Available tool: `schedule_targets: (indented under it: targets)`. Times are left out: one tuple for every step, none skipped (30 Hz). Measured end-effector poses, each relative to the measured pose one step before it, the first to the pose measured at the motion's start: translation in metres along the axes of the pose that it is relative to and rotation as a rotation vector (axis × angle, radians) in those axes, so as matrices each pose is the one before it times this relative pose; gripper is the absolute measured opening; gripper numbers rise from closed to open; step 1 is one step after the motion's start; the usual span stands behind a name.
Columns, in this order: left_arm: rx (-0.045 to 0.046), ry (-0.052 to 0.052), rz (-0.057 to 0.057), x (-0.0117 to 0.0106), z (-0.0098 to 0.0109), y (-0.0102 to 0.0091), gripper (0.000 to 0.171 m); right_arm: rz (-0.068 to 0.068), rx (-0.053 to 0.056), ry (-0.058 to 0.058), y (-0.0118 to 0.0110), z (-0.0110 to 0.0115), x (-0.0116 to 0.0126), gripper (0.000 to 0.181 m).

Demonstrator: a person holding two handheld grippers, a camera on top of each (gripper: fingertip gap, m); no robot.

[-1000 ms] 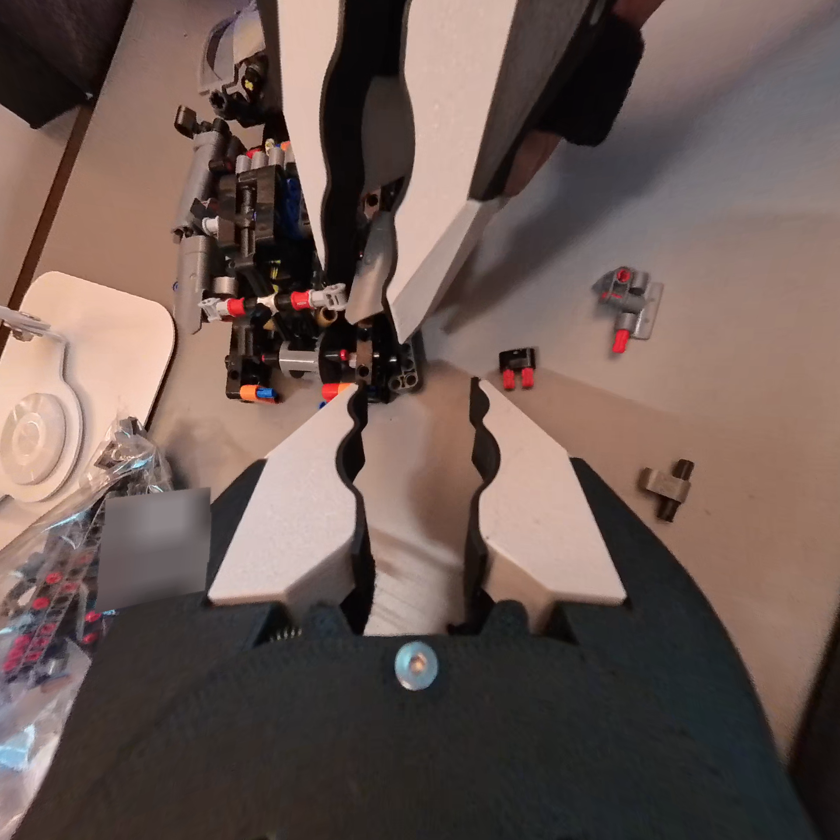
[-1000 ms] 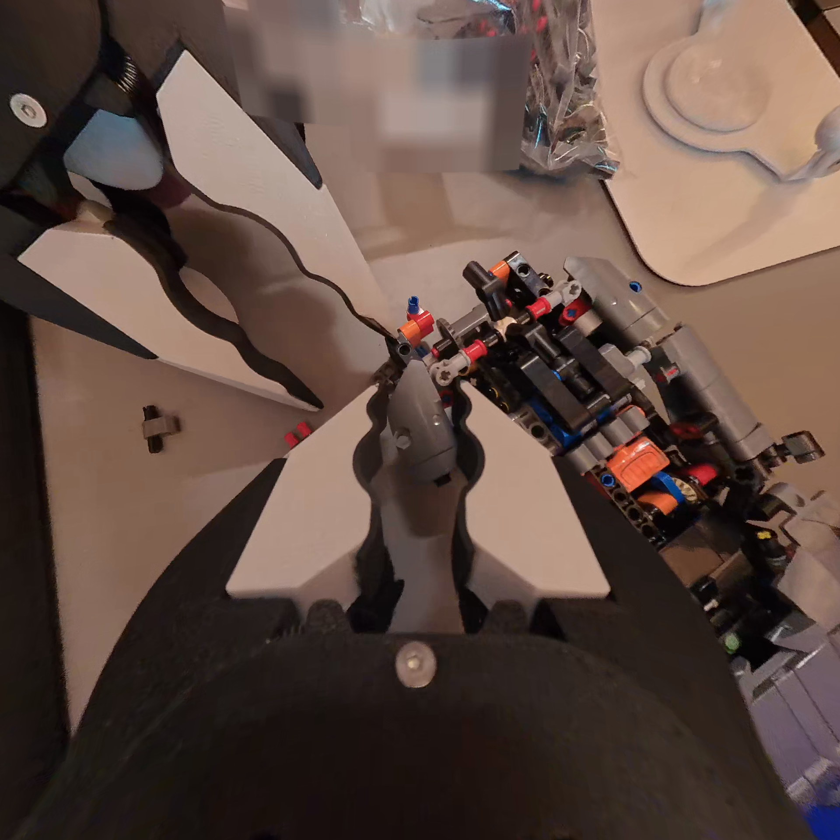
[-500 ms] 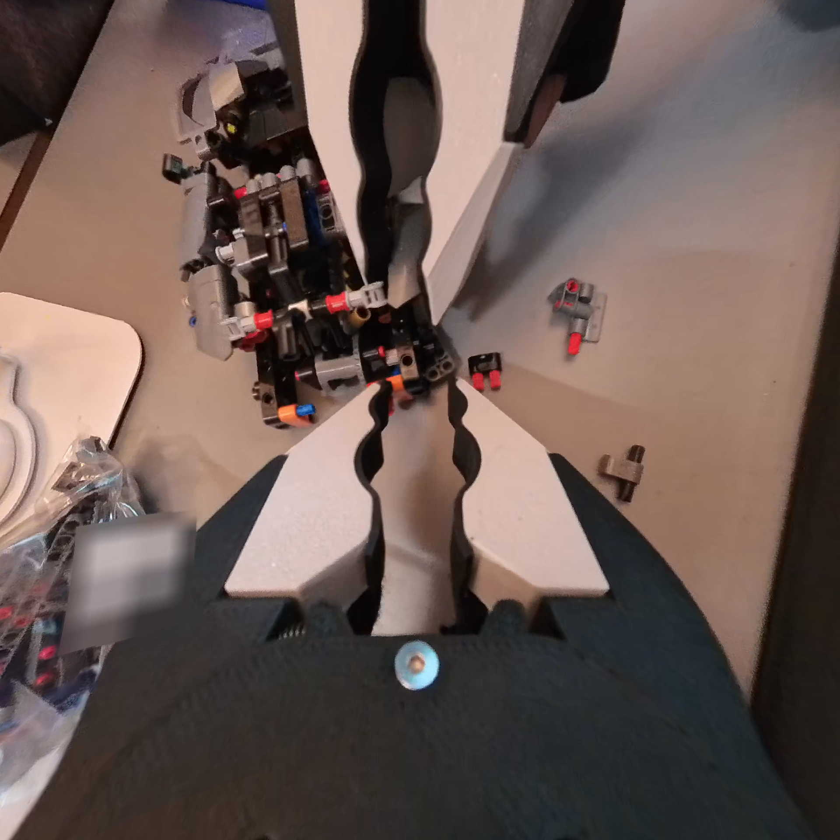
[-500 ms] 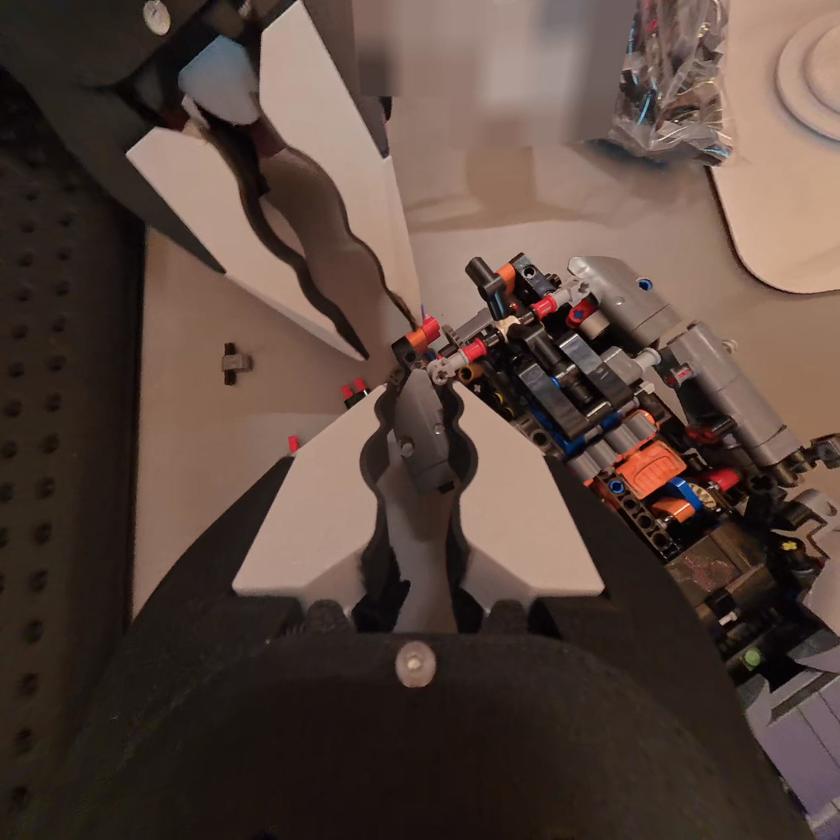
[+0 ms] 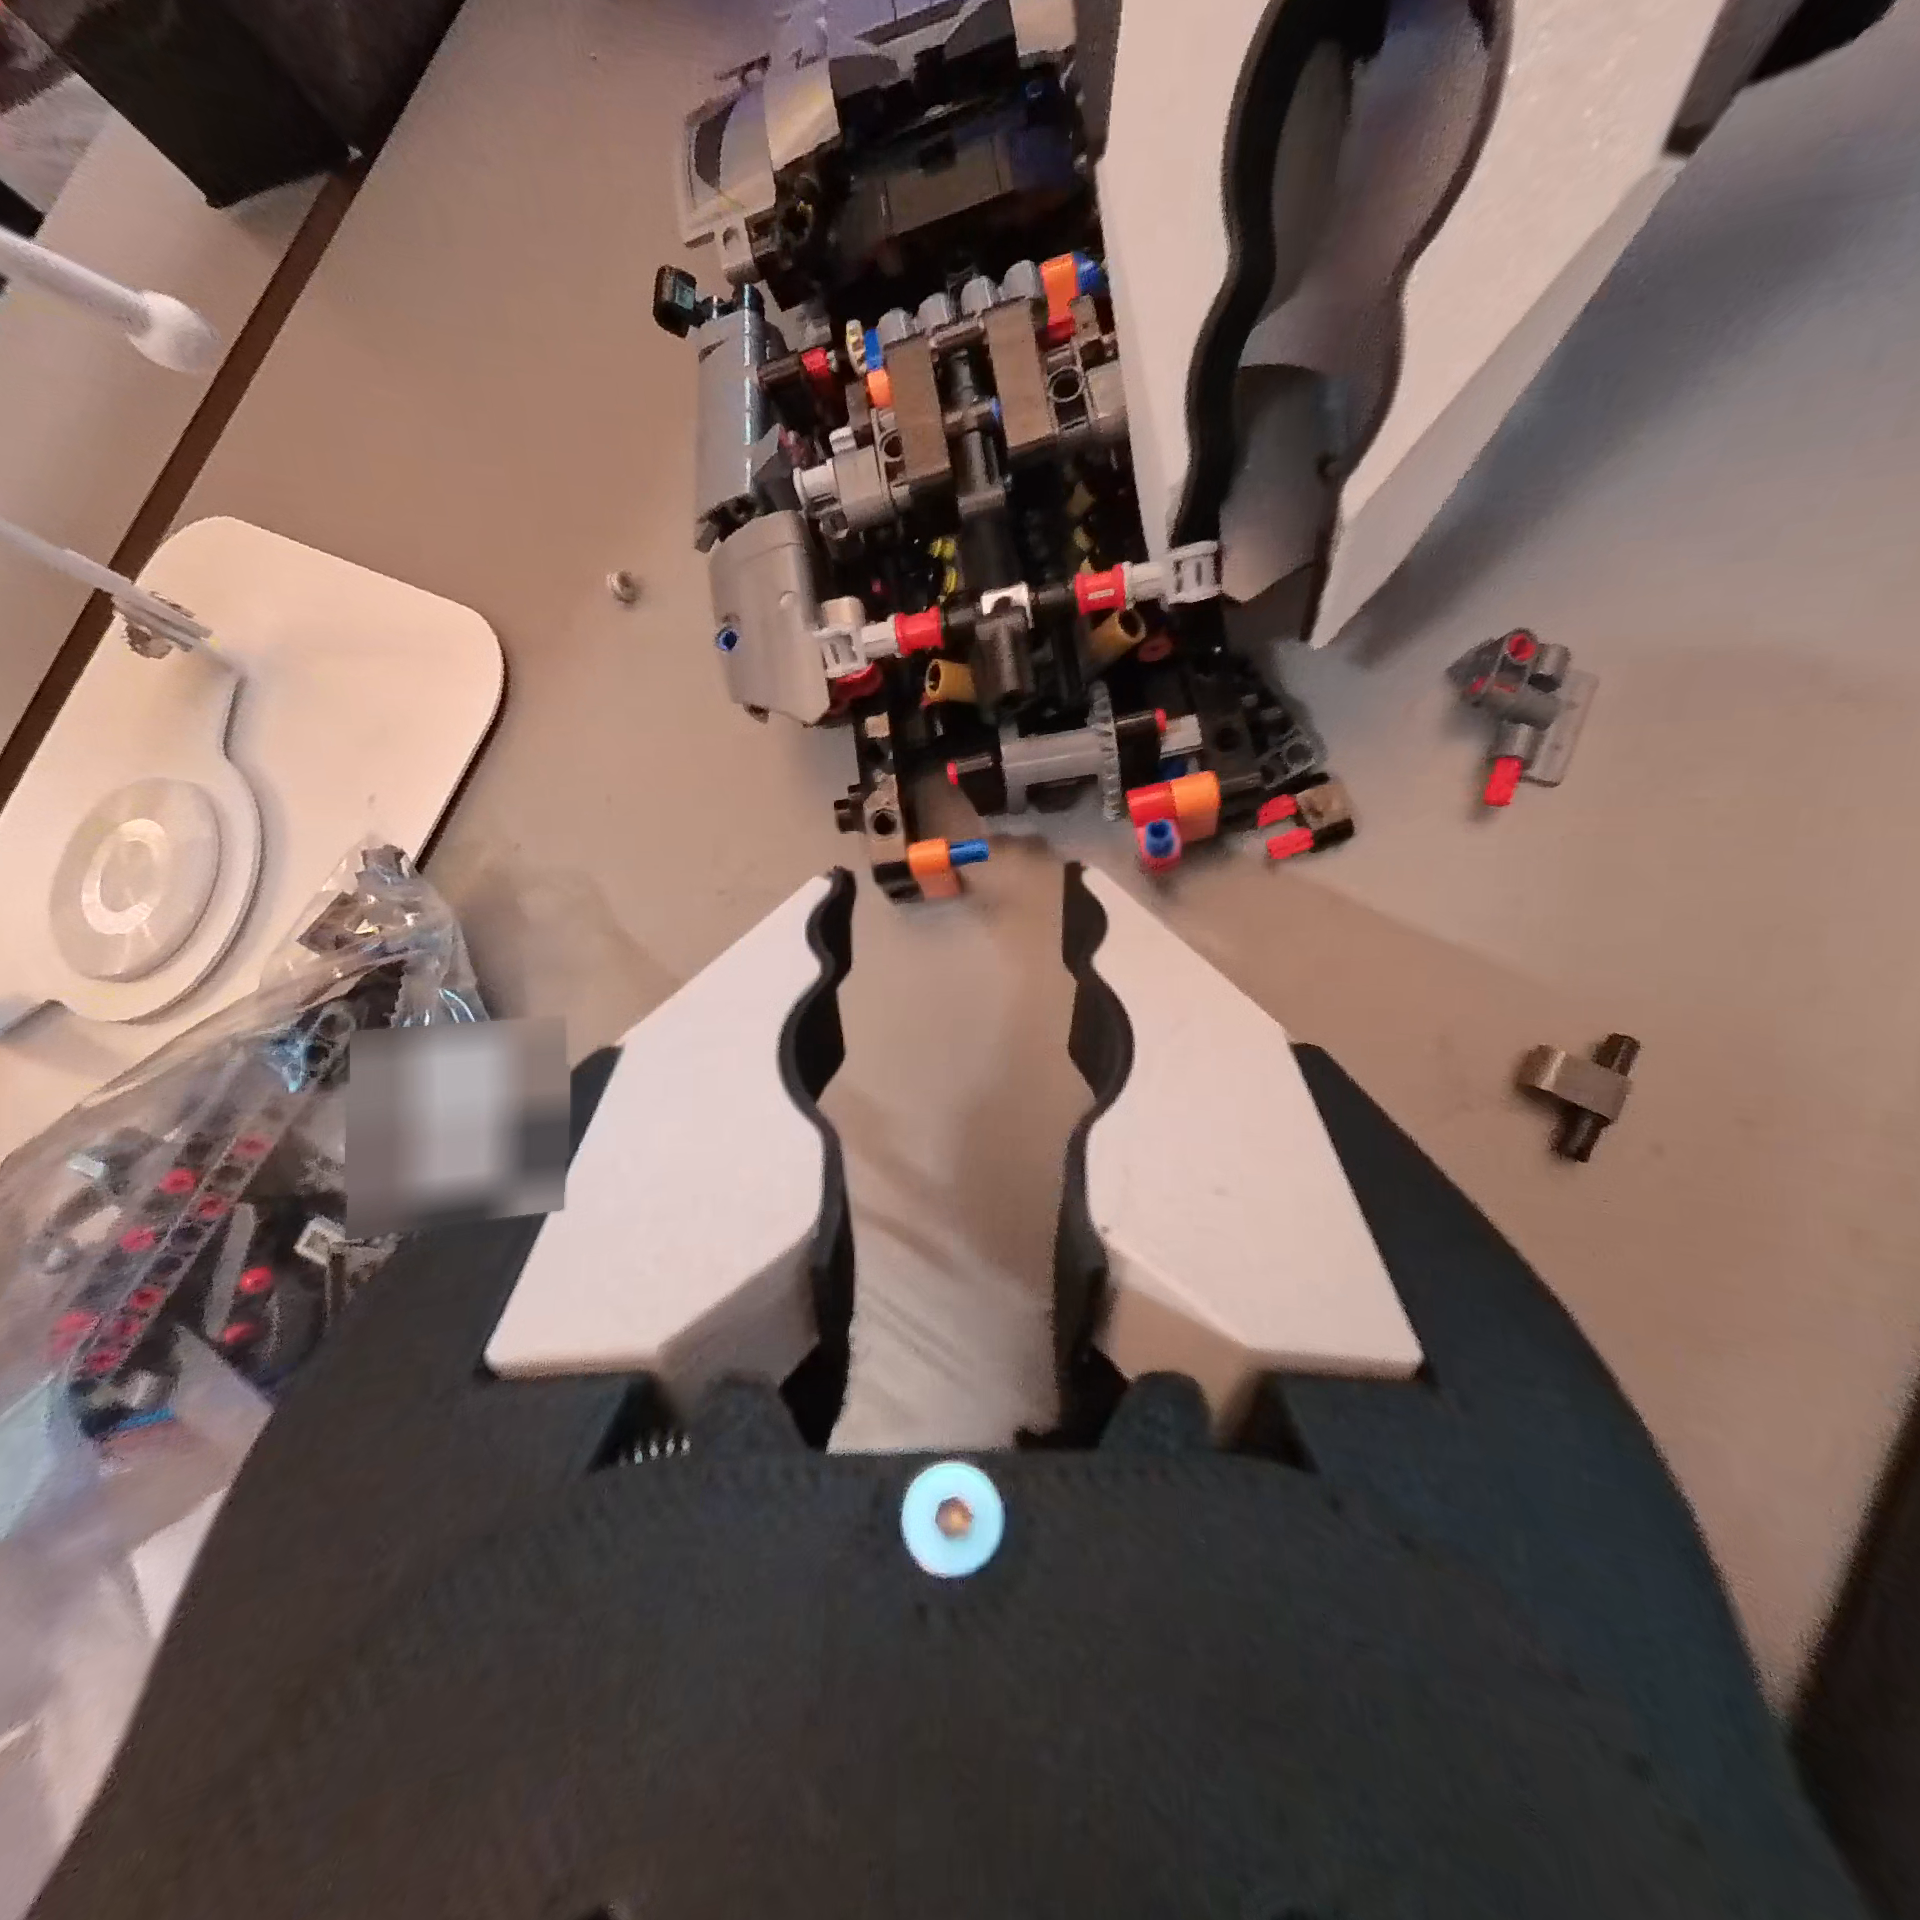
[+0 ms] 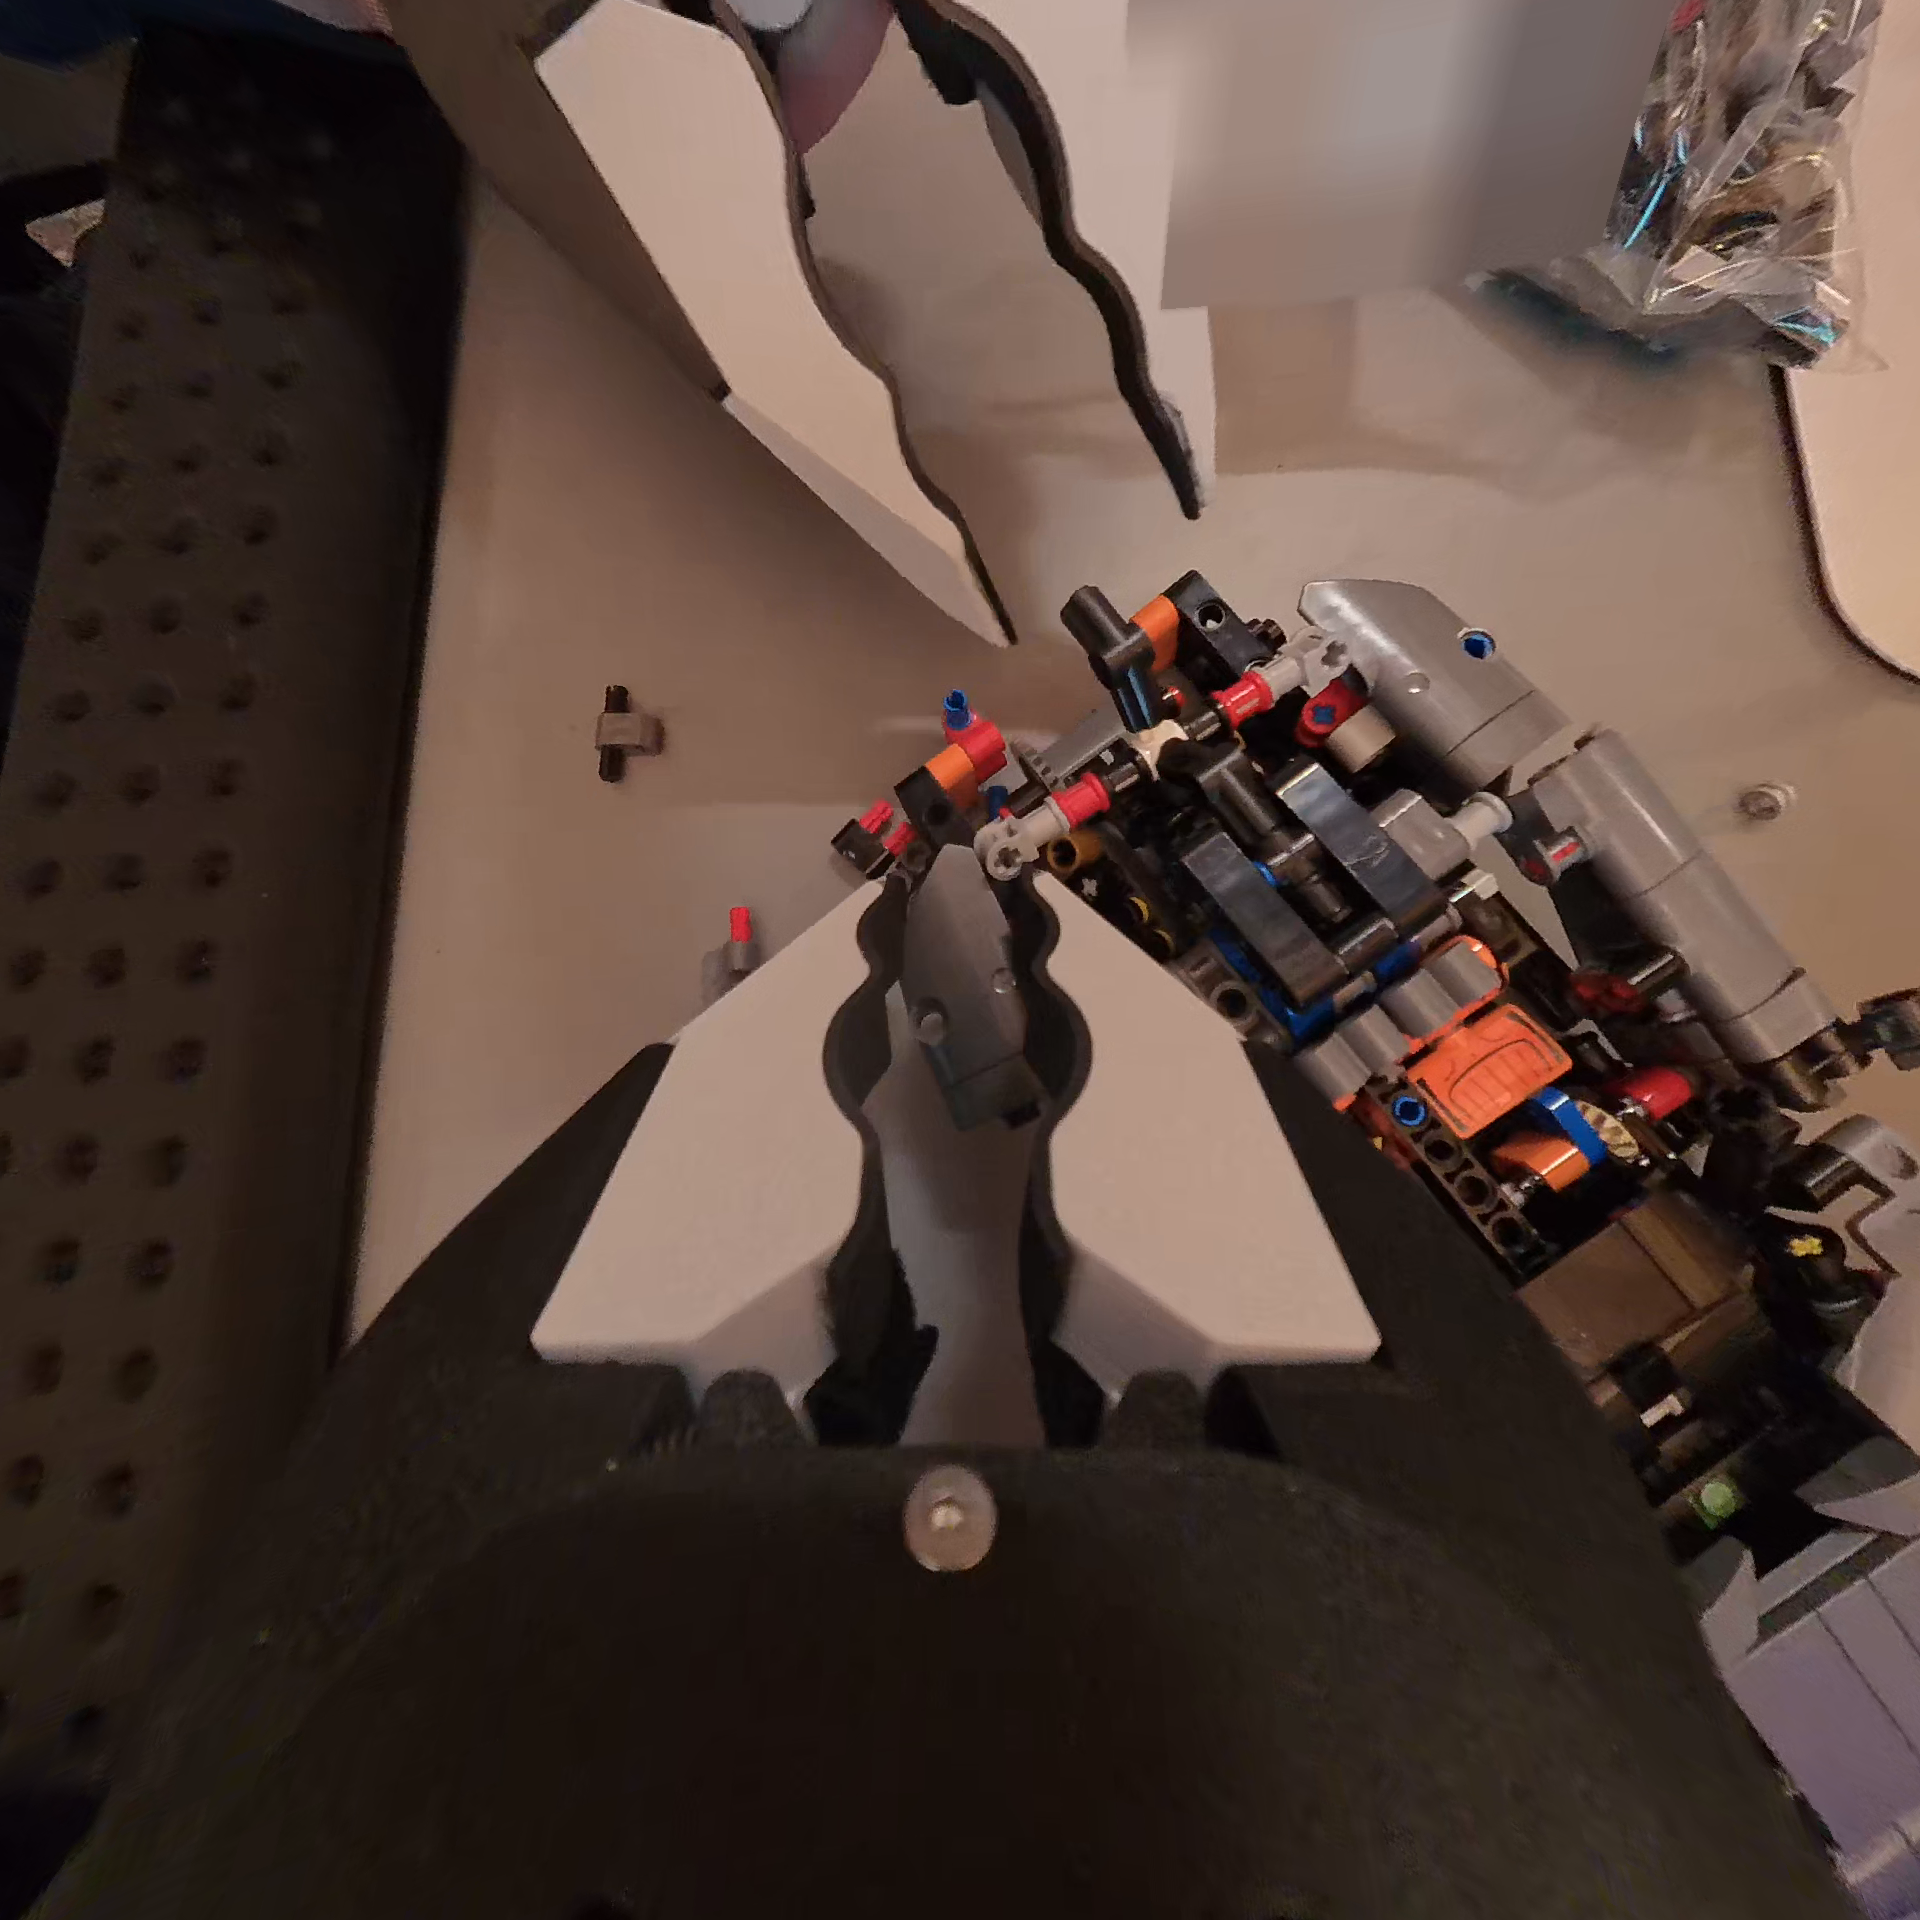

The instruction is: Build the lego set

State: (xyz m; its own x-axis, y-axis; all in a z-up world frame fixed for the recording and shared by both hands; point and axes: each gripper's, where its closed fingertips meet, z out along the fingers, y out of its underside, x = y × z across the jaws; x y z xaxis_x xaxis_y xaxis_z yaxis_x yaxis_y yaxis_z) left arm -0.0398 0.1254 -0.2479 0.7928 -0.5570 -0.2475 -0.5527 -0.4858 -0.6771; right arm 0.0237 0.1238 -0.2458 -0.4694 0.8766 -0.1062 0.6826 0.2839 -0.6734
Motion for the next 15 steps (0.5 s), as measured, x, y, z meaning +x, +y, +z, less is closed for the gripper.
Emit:
schedule_targets:
  targets:
    - [-0.00794, -0.0098, 0.0144, -0.00074, 0.00118, 0.00121, 0.038, -0.0022, -0.0014, -0.0061, 0.00062, -0.00055, -0.00126, 0.019]
    - [0.00316, -0.0015, 0.0097, 0.00049, 0.00082, -0.00057, 0.038, -0.0012, 0.0, -0.0035, 0.00044, -0.00022, -0.00076, 0.019]
    - [0.01106, 0.0079, 0.0043, 0.00189, 0.00079, -0.00216, 0.038, -0.003, -0.0002, -0.0019, 0.00009, 0.00002, -0.00064, 0.019]
    - [0.01855, 0.0109, 0.0084, 0.00265, 0.00058, -0.00375, 0.037, -0.0043, -0.0006, -0.0019, -0.00007, 0.00022, -0.0007, 0.019]
    - [0.01476, 0.0084, 0.0127, 0.00282, 0.00045, -0.00351, 0.035, -0.0036, -0.0004, -0.001, -0.00024, 0.00022, -0.00059, 0.019]
    - [0.01079, -0.0021, 0.0169, 0.00183, 0.00039, -0.0029, 0.031, -0.0035, -0.0002, 0.0003, -0.00038, 0.00033, -0.00045, 0.019]
    - [0.00247, -0.0092, 0.0169, 0.00092, 0.00074, -0.00187, 0.031, -0.0048, -0.0008, 0.0005, -0.00026, 0.00027, -0.00046, 0.019]
    - [-0.00184, -0.0165, 0.0163, -0.00047, 0.00061, -0.00137, 0.031, -0.003, -0.0011, 0.0014, -0.00025, 0.00026, -0.00033, 0.02]
    - [0.00146, -0.0173, 0.0174, -0.00098, -0.00016, -0.00186, 0.031, 0.0003, -0.0006, 0.0039, -0.00041, 0.00018, 0.00022, 0.02]
    - [0.01817, -0.0092, 0.0185, -0.00008, -0.00106, -0.00415, 0.028, 0.0003, -0.0007, 0.0041, -0.00046, 0.00022, 0.0003, 0.021]
    - [0.01988, 0.0024, 0.0094, 0.00105, -0.00096, -0.00414, 0.024, 0.0002, 0.0007, 0.005, -0.0006, 0.00024, 0.00059, 0.021]
    - [0.00989, 0.0032, -0.0028, 0.00058, -0.00005, -0.00257, 0.021, 0.0066, 0.0053, 0.0055, -0.00123, 0.00018, 0.00109, 0.022]
    - [0.00597, -0.0003, -0.0062, -0.00026, 0.00027, -0.0018, 0.021, 0.0148, 0.0078, -0.0002, -0.00172, 0.00024, 0.00052, 0.022]
    - [0.00745, 0.0072, -0.0029, 0.0011, 0.0004, -0.00202, 0.02, 0.0128, 0.0036, -0.0026, -0.0011, 0.0005, -0.00006, 0.024]
    - [0.00354, -0.0007, -0.0038, 0.00008, 0.00053, -0.00126, 0.02, 0.0057, -0.0003, 0.0062, -0.00043, 0.00051, 0.00084, 0.025]
